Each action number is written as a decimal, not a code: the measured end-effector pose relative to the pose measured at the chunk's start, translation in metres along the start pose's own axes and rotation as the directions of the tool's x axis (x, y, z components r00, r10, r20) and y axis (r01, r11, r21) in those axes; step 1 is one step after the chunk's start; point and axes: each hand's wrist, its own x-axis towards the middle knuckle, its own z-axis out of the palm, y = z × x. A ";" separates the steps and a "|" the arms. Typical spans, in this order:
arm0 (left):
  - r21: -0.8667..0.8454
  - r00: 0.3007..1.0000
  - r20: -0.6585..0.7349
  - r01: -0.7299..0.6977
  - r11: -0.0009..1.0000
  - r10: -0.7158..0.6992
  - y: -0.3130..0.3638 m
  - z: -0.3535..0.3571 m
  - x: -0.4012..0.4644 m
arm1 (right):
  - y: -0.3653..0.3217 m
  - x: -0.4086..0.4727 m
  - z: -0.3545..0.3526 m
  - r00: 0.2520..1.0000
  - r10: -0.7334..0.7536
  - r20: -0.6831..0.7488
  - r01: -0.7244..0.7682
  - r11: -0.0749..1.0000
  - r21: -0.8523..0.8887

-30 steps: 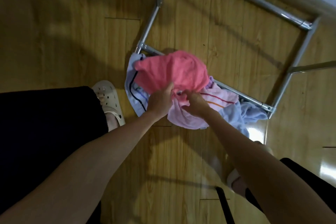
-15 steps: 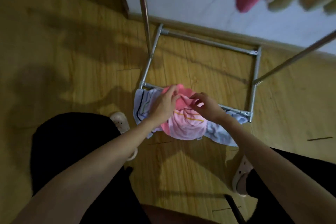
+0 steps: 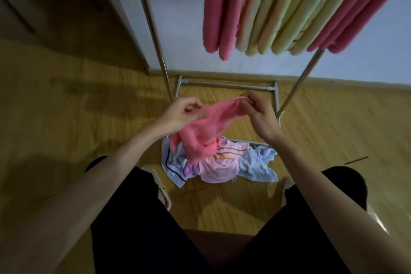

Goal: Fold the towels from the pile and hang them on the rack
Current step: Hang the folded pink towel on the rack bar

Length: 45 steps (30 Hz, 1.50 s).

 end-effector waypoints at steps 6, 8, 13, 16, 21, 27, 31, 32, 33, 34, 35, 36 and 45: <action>0.086 1.000 -0.016 0.025 0.996 -0.023 0.025 -0.017 -0.033 | -0.056 -0.003 -0.004 0.974 -0.162 -0.155 0.165 0.986 0.001; 0.104 0.999 -0.020 0.044 0.994 -0.042 0.030 -0.024 -0.039 | -0.070 0.000 -0.010 0.959 -0.168 -0.229 0.181 0.983 0.034; 0.168 0.987 -0.161 0.046 0.985 -0.019 0.042 -0.043 -0.041 | -0.091 0.001 -0.032 0.954 -0.163 -0.252 0.166 0.986 -0.009; 0.071 0.950 -0.311 0.008 0.997 0.015 0.056 -0.045 -0.039 | -0.090 -0.009 -0.039 0.959 -0.181 -0.218 0.161 0.981 -0.110; -0.061 0.913 -0.405 0.021 0.998 -0.044 0.077 -0.037 -0.037 | -0.087 -0.027 -0.045 0.959 -0.242 -0.145 0.210 0.956 -0.204; -0.151 0.833 -0.543 0.033 0.988 -0.110 0.103 -0.029 -0.035 | -0.099 -0.049 -0.032 0.923 -0.379 0.061 0.384 0.905 -0.185; -0.307 0.850 -0.493 0.029 0.951 -0.185 0.118 -0.021 -0.039 | -0.105 -0.055 -0.022 0.883 -0.402 0.240 0.461 0.837 -0.294; -0.328 0.853 -0.483 0.032 0.944 -0.197 0.120 -0.019 -0.040 | -0.106 -0.056 -0.020 0.876 -0.397 0.273 0.471 0.827 -0.307; -0.343 0.854 -0.478 0.036 0.939 -0.207 0.122 -0.017 -0.041 | -0.106 -0.057 -0.017 0.870 -0.389 0.304 0.477 0.819 -0.318; -0.352 0.853 -0.474 0.042 0.935 -0.217 0.123 -0.016 -0.042 | -0.105 -0.058 -0.015 0.869 -0.374 0.325 0.475 0.816 -0.331; -0.365 0.854 -0.468 0.045 0.930 -0.225 0.123 -0.015 -0.042 | -0.103 -0.058 -0.014 0.874 -0.355 0.332 0.463 0.816 -0.346; -0.385 0.857 -0.460 0.043 0.922 -0.232 0.125 -0.013 -0.043 | -0.101 -0.058 -0.012 0.883 -0.339 0.326 0.447 0.820 -0.357; -0.569 0.887 -0.400 -0.043 0.821 -0.230 0.144 -0.002 -0.045 | -0.108 -0.053 0.001 0.929 -0.364 0.068 0.356 0.829 -0.431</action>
